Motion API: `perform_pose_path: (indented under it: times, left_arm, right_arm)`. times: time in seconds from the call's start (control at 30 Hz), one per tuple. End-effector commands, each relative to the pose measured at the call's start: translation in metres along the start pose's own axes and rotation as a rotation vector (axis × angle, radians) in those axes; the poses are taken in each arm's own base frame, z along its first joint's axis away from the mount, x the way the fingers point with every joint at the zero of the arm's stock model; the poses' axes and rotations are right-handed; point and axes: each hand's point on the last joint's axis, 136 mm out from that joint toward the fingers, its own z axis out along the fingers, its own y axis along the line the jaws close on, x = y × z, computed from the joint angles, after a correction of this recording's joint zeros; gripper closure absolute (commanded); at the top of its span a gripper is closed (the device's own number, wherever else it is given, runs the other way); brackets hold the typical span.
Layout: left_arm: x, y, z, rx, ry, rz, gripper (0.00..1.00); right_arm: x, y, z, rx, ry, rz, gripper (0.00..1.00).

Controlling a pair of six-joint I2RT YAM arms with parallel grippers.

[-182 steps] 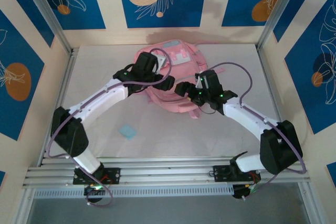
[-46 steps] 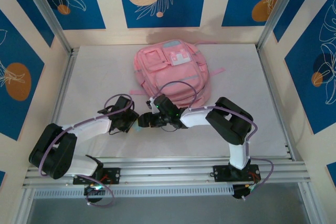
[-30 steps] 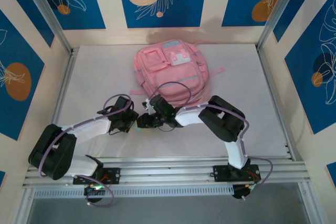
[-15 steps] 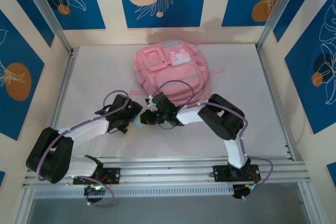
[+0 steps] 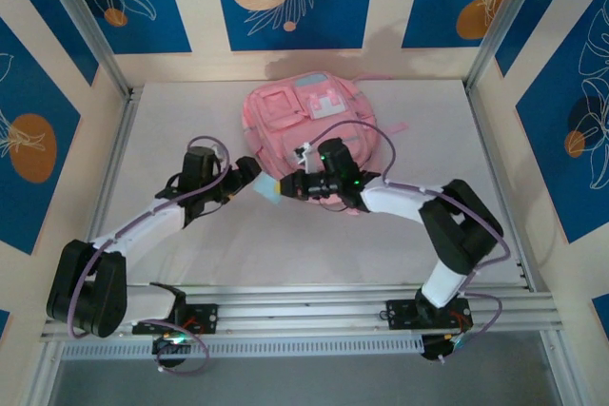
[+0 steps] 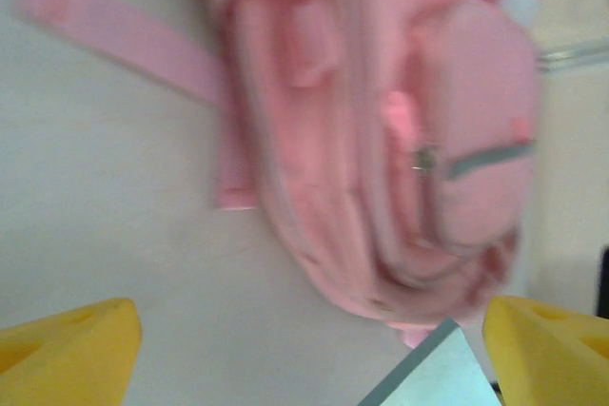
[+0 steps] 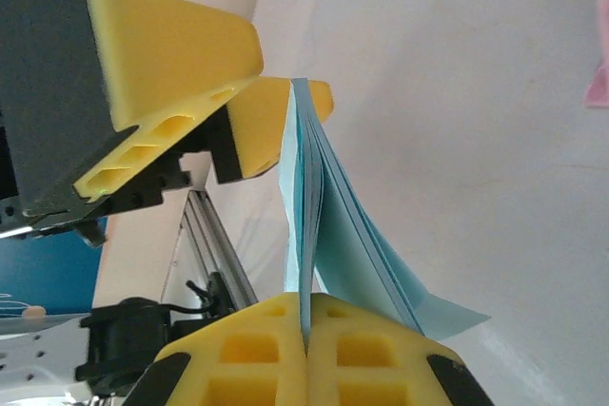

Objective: Pack the student bag

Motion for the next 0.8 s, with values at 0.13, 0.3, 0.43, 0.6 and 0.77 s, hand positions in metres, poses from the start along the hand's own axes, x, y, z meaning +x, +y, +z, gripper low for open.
perform_pose_path:
  times: [0.13,0.3,0.43,0.6,0.77]
  left_arm:
    - [-0.016,-0.089,0.007,0.26,0.089,0.311,0.21]
    - [-0.001,-0.115,0.037,0.189,0.17,0.592,0.23]
    - [0.018,-0.134,0.065,0.164,0.24,0.792,0.23]
    - [0.046,-0.142,0.104,0.115,0.364,1.035,0.25]
    - [0.059,-0.133,0.136,0.021,0.436,1.217,0.27]
  right_arm:
    - [-0.006,0.0,-0.073,0.117,-0.035,0.012,1.0]
    - [-0.021,-0.029,-0.14,0.278,-0.18,0.12,1.0]
    - [-0.029,-0.051,-0.189,0.334,-0.302,0.212,1.0]
    - [-0.026,-0.076,-0.238,0.354,-0.425,0.319,1.0]
    - [-0.015,-0.089,-0.268,0.351,-0.506,0.385,1.0]
